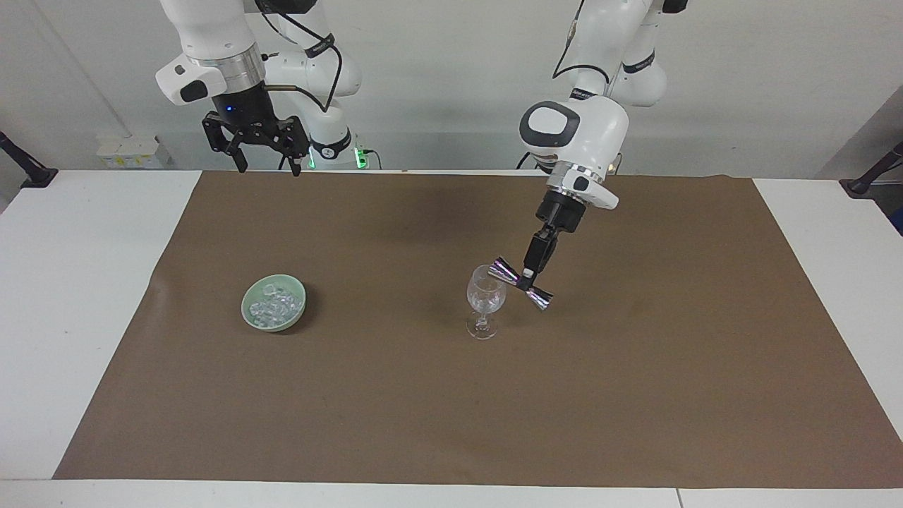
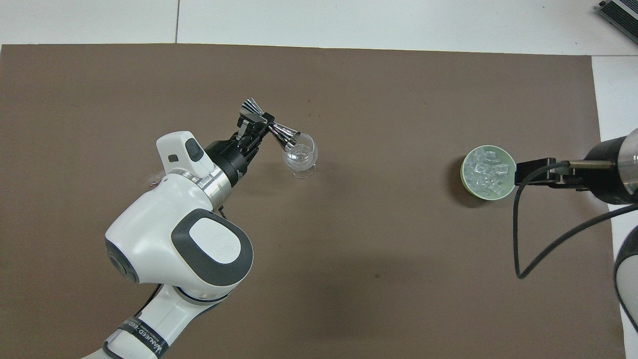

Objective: Pour wine and add ice with both arms

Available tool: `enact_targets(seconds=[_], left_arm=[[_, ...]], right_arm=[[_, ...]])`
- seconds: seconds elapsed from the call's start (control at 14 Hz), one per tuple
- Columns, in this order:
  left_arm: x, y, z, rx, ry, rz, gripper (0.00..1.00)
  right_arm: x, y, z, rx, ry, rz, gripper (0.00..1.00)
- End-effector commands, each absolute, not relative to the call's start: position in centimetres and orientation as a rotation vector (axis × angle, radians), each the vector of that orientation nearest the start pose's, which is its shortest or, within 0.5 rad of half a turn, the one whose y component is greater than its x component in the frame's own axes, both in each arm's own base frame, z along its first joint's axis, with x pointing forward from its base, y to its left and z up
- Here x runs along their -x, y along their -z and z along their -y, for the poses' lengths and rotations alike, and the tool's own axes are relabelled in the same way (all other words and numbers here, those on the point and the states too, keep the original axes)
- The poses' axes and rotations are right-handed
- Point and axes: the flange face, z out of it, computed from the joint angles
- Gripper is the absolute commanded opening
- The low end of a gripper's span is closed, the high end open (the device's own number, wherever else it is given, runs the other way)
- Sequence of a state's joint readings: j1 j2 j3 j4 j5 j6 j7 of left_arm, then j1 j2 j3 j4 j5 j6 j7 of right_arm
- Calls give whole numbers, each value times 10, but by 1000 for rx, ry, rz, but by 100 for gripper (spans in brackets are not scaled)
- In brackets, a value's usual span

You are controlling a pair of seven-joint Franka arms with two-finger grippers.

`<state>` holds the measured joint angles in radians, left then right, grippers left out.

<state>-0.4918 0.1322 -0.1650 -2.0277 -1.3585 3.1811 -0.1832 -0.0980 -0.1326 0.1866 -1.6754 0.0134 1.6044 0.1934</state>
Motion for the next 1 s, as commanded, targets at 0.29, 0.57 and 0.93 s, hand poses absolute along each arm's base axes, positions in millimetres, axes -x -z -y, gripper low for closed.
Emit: enact_targets(seconds=[0.29, 0.57, 0.93], left_arm=[[-525, -457, 297, -2040, -647, -849, 0], [-525, -458, 299, -2075, -682, -782, 0], [-524, -458, 301, -2094, -698, -743, 0]], right_arm=[[-512, -648, -52, 3123, 81, -186, 100], [-512, -648, -52, 3123, 81, -186, 100], [-512, -648, -52, 3123, 81, -189, 100]])
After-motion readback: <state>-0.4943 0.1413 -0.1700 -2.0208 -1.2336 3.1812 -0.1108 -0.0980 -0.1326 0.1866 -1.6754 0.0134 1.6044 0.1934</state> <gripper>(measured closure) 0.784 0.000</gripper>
